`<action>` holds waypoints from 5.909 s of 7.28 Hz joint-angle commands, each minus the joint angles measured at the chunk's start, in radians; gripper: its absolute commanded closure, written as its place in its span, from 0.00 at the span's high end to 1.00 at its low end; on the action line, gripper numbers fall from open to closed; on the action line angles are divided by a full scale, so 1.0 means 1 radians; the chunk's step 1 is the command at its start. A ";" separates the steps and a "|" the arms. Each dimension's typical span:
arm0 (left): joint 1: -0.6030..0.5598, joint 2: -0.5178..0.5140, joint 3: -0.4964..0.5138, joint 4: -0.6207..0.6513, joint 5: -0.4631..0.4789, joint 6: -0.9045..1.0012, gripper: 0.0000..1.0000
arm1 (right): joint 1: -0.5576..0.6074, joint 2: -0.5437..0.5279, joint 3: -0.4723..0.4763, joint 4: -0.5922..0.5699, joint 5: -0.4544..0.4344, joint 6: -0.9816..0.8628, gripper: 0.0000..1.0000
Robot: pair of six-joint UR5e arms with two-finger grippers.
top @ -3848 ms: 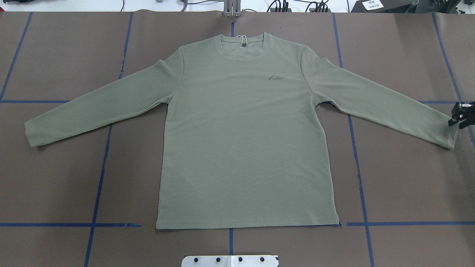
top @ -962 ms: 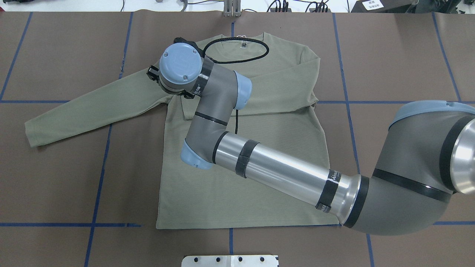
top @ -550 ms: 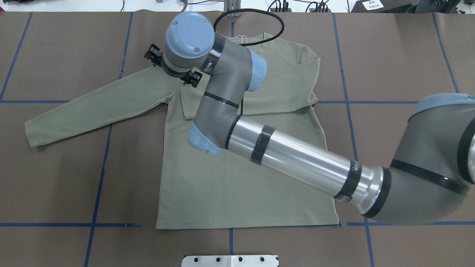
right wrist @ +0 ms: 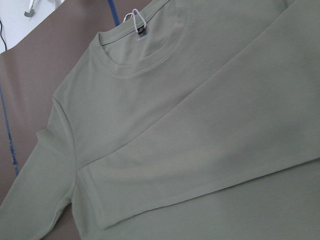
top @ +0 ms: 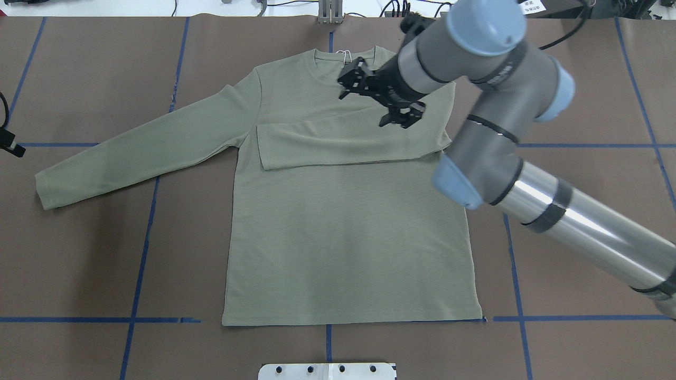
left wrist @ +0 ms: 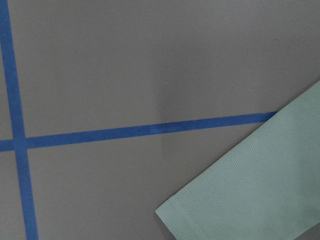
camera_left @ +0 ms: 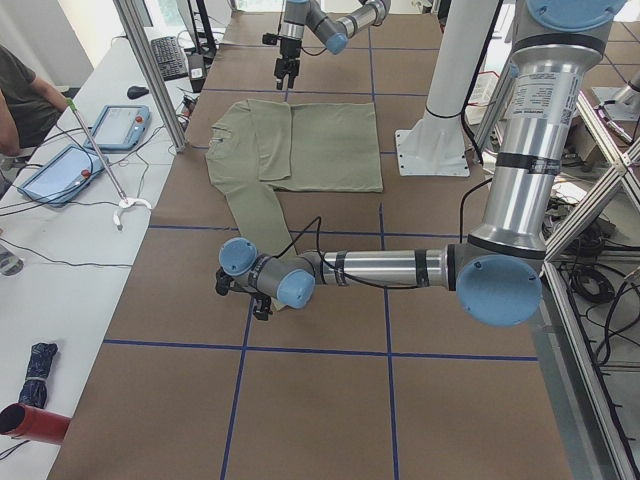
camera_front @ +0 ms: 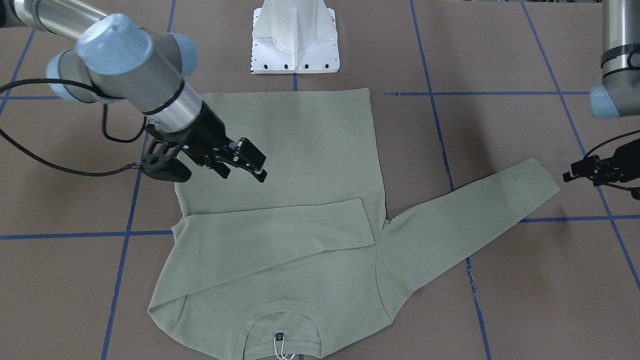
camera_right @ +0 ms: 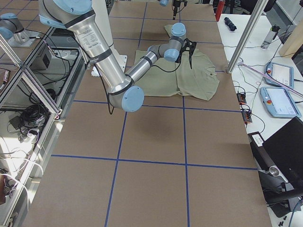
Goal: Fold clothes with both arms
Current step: 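Withdraw the right gripper while the left gripper grasps the other sleeve cuff, then fold the held sleeve across the chest with the left gripper, release, then move both grippers to the hem corners nearest the robot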
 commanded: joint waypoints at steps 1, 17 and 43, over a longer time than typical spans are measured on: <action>0.060 -0.001 0.015 -0.029 0.001 -0.031 0.89 | 0.021 -0.060 0.031 0.004 0.014 -0.040 1.00; 0.164 -0.124 -0.357 -0.037 -0.048 -0.564 0.00 | 0.099 -0.189 0.074 0.005 0.025 -0.043 1.00; 0.723 -0.294 -0.639 -0.052 0.609 -1.343 0.86 | -0.800 -0.728 0.444 -0.007 -0.794 0.574 0.80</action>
